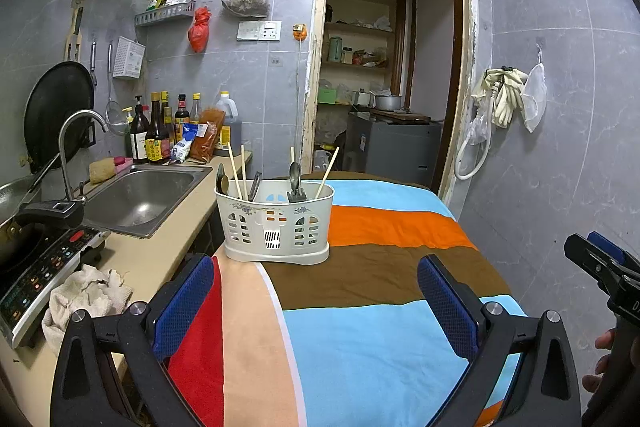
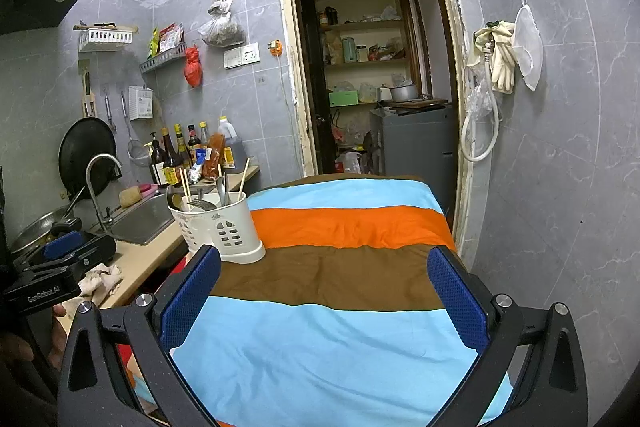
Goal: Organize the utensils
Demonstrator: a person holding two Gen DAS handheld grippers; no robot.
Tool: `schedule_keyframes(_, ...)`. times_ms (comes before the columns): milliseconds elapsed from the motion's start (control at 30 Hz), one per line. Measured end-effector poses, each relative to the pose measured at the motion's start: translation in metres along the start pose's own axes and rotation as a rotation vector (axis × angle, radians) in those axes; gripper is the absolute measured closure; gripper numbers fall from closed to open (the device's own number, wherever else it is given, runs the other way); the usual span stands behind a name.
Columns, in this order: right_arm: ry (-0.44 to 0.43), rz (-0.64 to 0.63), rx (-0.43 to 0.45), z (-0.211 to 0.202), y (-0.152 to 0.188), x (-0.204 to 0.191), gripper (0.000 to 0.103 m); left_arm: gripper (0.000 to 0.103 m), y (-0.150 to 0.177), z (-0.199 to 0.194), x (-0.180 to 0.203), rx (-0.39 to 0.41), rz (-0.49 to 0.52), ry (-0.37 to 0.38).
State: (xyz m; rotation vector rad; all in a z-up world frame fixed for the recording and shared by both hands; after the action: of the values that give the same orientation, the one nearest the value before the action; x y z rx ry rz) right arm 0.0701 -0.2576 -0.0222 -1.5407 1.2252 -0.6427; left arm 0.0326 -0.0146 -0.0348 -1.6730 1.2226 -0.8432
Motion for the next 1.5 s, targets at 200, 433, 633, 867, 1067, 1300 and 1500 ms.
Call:
schedule_keyframes(200,-0.001,0.000,0.001,-0.0001,-0.0012,0.0008,0.002,0.001,0.0001,0.0000,-0.0001,0.000,0.001,0.000)
schedule_keyframes(433,-0.001,0.000,0.000,0.0005,-0.0021,0.0010,0.002,0.001,0.0004,0.0002,-0.0003,-0.001,0.000,0.000)
schedule_keyframes(633,-0.002,-0.002,0.001,-0.0001,-0.0025,0.0002,0.002,0.001,0.0005,0.0001,-0.0005,0.000,0.000,-0.001)
schedule_keyframes(867,-0.002,-0.001,0.002,-0.0002,-0.0023,-0.0007,0.002,0.001,0.0008,0.0003,-0.0010,0.000,0.000,0.000)
schedule_keyframes(1067,-0.001,-0.001,0.002,-0.0002,-0.0022,-0.0013,0.002,0.001,0.0011,0.0006,-0.0015,-0.001,-0.001,0.000)
schedule_keyframes(1300,-0.001,-0.001,0.002,-0.0003,-0.0021,-0.0012,0.002,0.001,0.0011,0.0003,-0.0014,0.002,0.000,0.000)
schedule_keyframes(1500,-0.001,-0.001,0.002,-0.0004,-0.0019,-0.0015,0.002,0.001,0.0014,0.0004,-0.0015,0.001,0.000,0.000)
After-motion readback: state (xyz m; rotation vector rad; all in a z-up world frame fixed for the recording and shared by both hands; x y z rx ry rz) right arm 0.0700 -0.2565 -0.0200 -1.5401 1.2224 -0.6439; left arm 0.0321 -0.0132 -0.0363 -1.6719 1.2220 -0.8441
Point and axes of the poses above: each gripper's, at about its wrist camera, not at the fingertips, and z roughly the way its jaws point, x to its right, y to its underside, the point moved 6 cm from there along z, roughly the way its jaws point, and after that the axes turned 7 degrees about -y, right-handed, at the moved point
